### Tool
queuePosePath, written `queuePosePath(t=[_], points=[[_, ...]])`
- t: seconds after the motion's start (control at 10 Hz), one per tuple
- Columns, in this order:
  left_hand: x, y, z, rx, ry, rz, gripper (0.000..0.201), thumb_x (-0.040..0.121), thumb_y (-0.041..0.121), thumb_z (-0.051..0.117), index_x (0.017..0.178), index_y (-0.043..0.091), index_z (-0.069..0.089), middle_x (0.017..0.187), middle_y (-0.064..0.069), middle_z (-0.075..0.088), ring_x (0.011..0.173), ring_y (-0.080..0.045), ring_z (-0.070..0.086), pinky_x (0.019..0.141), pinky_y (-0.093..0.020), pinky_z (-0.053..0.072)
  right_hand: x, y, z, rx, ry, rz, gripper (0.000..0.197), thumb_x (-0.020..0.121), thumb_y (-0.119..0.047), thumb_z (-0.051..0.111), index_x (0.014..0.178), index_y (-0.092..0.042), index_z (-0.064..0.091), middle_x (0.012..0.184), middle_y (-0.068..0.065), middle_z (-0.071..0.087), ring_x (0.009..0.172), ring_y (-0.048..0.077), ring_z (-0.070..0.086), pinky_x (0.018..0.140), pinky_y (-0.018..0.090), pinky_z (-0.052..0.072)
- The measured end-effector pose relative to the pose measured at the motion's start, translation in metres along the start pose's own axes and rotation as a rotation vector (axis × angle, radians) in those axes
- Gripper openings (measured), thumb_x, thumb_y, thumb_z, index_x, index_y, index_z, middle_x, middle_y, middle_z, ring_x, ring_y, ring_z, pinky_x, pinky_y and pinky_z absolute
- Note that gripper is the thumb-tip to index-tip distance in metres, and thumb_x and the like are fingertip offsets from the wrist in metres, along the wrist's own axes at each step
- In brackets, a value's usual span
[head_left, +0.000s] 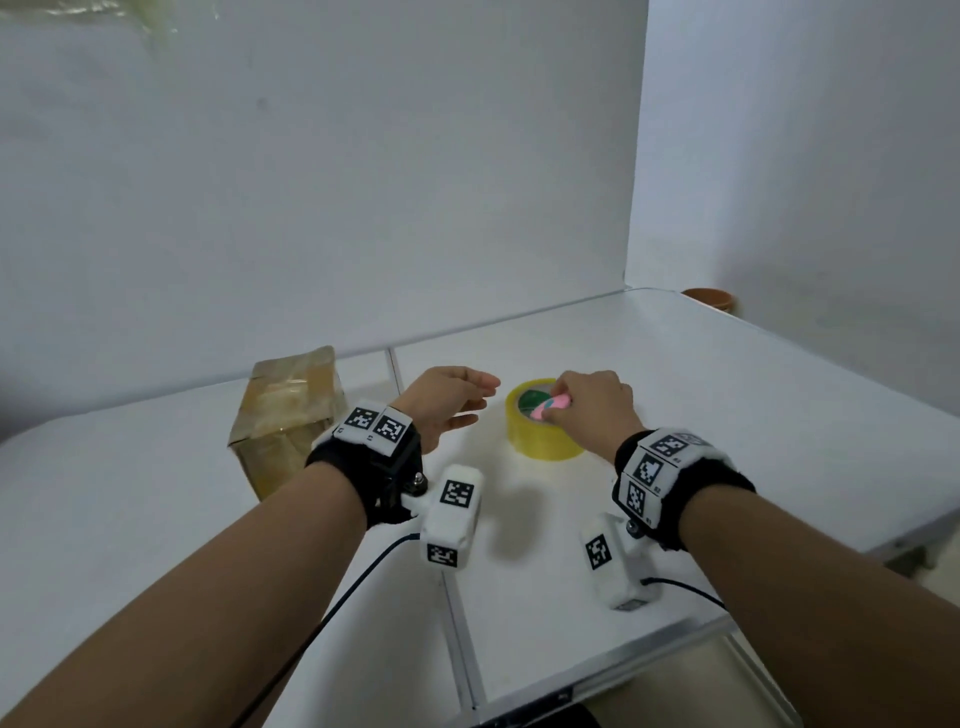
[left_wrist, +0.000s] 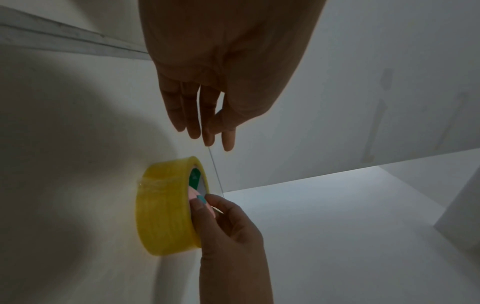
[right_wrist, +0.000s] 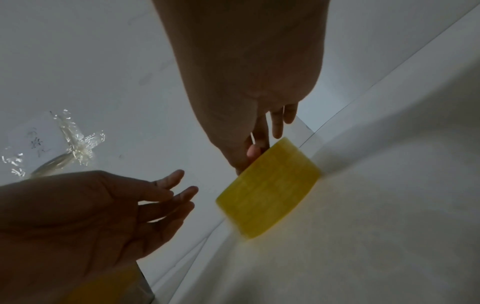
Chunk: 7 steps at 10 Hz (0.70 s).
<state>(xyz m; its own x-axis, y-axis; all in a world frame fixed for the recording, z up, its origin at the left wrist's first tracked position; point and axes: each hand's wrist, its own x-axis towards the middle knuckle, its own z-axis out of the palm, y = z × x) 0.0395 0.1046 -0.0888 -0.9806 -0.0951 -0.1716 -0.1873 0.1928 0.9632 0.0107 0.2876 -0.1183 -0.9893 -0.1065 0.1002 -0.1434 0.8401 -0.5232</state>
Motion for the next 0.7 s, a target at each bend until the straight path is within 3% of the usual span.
queuePosePath(t=[0.3, 0.4, 0.6, 0.7], points=[[0.010, -0.007, -0.002, -0.015, 0.009, -0.026, 0.028, 0.093, -0.001, 0.047, 0.087, 0.016, 0.068, 0.109, -0.006, 0.065, 0.099, -0.019, 0.058, 0.094, -0.032, 0.049, 0.019, -0.011, 0.004, -0.075, -0.159, 0.093, 0.039, 0.089, -0.027, 0.058, 0.127, -0.018, 0.057, 0.132, 0.011, 0.057, 0.132, 0.033, 0.036, 0.104, 0.038, 0.032], [0.010, -0.007, -0.002, -0.025, 0.002, -0.024, 0.028, 0.093, -0.002, 0.047, 0.086, 0.015, 0.068, 0.108, -0.007, 0.065, 0.098, -0.020, 0.057, 0.093, -0.032, 0.049, 0.021, -0.012, 0.007, -0.099, -0.182, 0.111, 0.040, 0.092, -0.025, 0.049, 0.131, -0.019, 0.056, 0.134, 0.011, 0.056, 0.133, 0.032, 0.035, 0.106, 0.039, 0.033], [0.008, -0.006, -0.004, -0.050, -0.014, -0.012, 0.027, 0.092, -0.001, 0.049, 0.087, 0.015, 0.069, 0.106, -0.006, 0.066, 0.098, -0.019, 0.058, 0.093, -0.032, 0.049, 0.015, -0.010, 0.008, -0.095, -0.142, 0.074, 0.035, 0.092, -0.022, 0.044, 0.117, -0.026, 0.068, 0.128, 0.007, 0.063, 0.129, 0.033, 0.041, 0.102, 0.040, 0.037], [0.007, -0.004, -0.008, -0.076, -0.008, 0.009, 0.026, 0.092, -0.001, 0.050, 0.087, 0.015, 0.069, 0.107, -0.006, 0.066, 0.099, -0.020, 0.058, 0.091, -0.031, 0.050, 0.017, -0.017, 0.002, -0.024, -0.011, 0.003, 0.033, 0.090, -0.015, 0.046, 0.105, -0.026, 0.073, 0.121, 0.004, 0.067, 0.126, 0.032, 0.045, 0.099, 0.038, 0.039]])
